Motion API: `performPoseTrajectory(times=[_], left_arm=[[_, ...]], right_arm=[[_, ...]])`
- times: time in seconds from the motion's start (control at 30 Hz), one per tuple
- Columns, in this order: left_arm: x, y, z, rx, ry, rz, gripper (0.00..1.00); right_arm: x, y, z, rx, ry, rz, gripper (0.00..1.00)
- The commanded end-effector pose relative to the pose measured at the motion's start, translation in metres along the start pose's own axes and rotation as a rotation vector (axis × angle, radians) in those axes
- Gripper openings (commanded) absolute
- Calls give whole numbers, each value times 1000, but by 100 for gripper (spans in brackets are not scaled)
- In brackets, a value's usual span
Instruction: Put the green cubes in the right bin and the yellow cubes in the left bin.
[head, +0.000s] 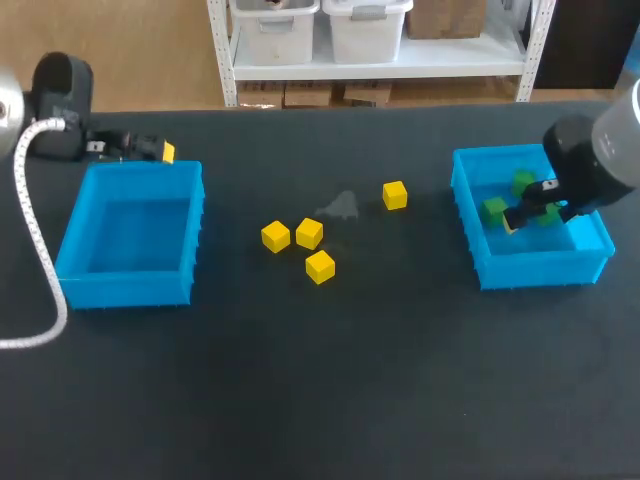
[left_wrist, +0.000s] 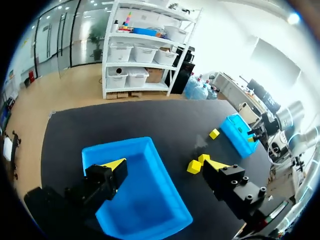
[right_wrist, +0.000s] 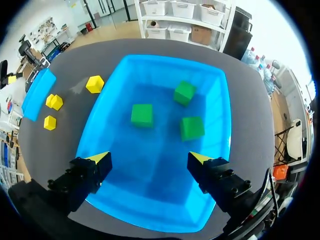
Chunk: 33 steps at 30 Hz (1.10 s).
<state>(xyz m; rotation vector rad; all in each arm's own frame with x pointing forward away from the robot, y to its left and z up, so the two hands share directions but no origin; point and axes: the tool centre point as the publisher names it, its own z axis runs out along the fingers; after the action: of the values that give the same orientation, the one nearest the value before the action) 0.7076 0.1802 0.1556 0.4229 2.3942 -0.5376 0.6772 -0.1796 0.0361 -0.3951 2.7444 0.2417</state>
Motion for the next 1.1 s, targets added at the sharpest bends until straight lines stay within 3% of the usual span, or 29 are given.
performPoseTrajectory(times=[0.03,0.37,0.7,1.1], left_arm=[[-21,-5,9,-10,85,32,100],[-44,-33,42,-19,244,172,100],[-59,-80,85,26,363,308,100],[-72,-119,132,106,483,340,100]], right_arm=[[3,1,-1,6,-9,1,100],[3,1,-1,6,-9,1,100],[3,1,-1,6,-9,1,100],[3,1,-1,6,-9,1,100]])
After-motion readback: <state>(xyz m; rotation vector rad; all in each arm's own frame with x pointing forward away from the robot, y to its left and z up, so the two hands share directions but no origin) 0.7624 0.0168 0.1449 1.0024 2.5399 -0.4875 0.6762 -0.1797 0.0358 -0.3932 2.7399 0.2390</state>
